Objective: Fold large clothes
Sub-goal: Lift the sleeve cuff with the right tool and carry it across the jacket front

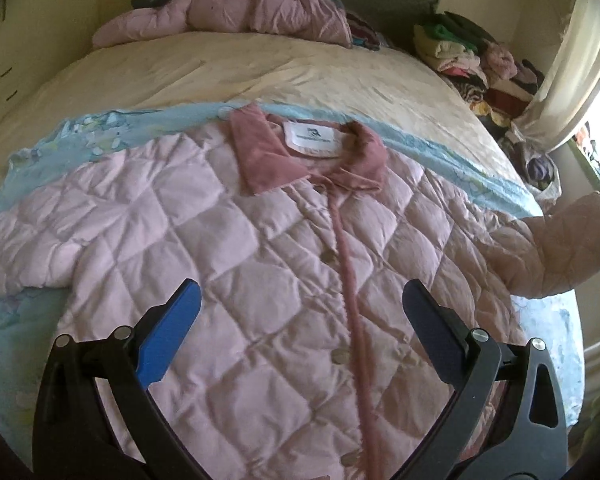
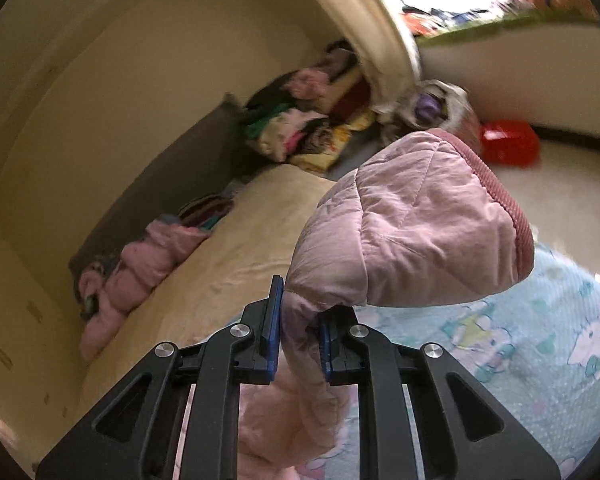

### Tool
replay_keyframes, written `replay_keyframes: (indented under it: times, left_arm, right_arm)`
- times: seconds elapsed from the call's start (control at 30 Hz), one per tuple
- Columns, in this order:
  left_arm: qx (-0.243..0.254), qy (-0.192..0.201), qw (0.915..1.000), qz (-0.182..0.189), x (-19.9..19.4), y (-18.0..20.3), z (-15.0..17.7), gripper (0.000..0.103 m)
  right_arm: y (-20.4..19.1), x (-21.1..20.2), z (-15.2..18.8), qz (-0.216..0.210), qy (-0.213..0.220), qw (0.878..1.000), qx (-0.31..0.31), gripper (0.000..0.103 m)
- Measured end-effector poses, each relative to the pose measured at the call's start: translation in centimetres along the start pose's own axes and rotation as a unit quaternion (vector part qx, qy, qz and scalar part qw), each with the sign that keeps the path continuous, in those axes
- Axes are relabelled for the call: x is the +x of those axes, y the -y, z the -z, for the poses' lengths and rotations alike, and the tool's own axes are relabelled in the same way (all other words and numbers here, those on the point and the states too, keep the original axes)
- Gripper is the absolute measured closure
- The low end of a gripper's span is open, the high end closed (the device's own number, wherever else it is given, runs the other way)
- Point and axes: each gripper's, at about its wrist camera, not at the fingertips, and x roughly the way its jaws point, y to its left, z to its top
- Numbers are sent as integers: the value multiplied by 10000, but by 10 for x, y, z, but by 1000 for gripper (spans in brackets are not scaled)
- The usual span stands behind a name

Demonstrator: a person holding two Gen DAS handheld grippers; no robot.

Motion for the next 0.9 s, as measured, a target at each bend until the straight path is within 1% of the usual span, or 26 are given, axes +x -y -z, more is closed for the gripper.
replay_keyframes:
  times: [0.07,0.17,0.23,0.33,0.4,0.47,0.53,0.6,0.63,0.67,0.7,0.77,0.8,0.83,0.87,0.9]
  left_arm:
    - [-151,51,9999,-40,-8,-19,-3,8]
    - [-337,183,9992,-128,-19,-47,-4,8]
    - [-535,189,9981,-229,-23,-66,-5,8]
    - [-835,234,9962,-131,-29,-90,-7,8]
    - [-918,366,9951,-25,-33,-101,-4,8]
    - [-1048,273,9941,-32,-31,-109,-4,8]
    - [-1095,342,9933,153,-32,-114,-3,8]
    - [-1119,311,9931,189,-31,-117,-1,8]
    - [-1049,410,9932,283,-31,-119,3,8]
    - [-1053,392,9933,288,-29,-121,4,8]
    - [-1112,288,9930,256,-26,-123,4,8]
    - [-1137,343,9921,398,-23,-128,7,8]
    - [-1236,241,9914,352,-21,-130,5,8]
    - [-1261,225,9910,382,-22,-131,4,9]
    - [-1205,371,9909,481,-27,-131,4,9]
    - [-1153,502,9909,490,-30,-132,5,9]
  right_arm:
    - [-25,-5,2,65,26,9994,-335,88]
    - [-52,-7,7,-4,61,9977,-676,88]
    - [-72,-11,12,-146,55,9960,-882,89]
    - [-100,-18,24,-298,68,9928,-1160,89]
    - [-115,-20,29,-396,47,9912,-1262,89]
    - [-130,-21,34,-459,63,9888,-1419,89]
    - [-143,-22,40,-507,73,9869,-1533,89]
    - [-157,-23,49,-602,43,9850,-1619,89]
    - [-162,-22,53,-637,29,9839,-1667,89]
    - [-170,-21,58,-674,1,9825,-1739,89]
    - [-176,-20,62,-703,-17,9814,-1787,89]
    - [-191,-17,73,-809,-81,9790,-1872,89]
    - [-197,-14,78,-848,-108,9778,-1916,89]
    - [-204,-12,84,-907,-140,9764,-1954,89]
    - [-210,-11,89,-955,-167,9756,-1970,89]
    - [-217,-8,97,-1033,-228,9741,-1998,89]
